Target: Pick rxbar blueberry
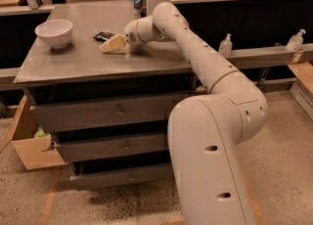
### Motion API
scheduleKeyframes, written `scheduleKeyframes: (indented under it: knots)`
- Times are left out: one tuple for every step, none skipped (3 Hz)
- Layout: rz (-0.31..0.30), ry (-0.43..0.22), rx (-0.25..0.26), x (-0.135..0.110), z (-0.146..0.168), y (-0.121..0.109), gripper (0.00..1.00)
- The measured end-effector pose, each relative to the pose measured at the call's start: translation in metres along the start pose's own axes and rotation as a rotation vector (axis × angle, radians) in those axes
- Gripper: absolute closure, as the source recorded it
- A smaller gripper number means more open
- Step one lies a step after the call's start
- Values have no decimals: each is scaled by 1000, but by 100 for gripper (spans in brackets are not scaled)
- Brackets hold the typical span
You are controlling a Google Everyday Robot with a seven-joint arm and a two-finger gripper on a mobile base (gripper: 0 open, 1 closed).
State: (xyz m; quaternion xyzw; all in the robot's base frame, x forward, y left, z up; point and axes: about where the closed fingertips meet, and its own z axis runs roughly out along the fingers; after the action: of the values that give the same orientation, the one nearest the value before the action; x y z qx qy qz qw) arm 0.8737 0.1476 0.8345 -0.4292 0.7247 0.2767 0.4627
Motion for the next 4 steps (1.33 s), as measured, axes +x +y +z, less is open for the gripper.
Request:
scheduleKeyframes:
  knots:
    - [8, 13, 2, 4, 6, -4, 40]
    - [8, 13, 2, 1, 5, -4, 63]
    - [8, 13, 3, -3, 3, -4, 87]
    - [8, 13, 3, -5, 2, -4, 100]
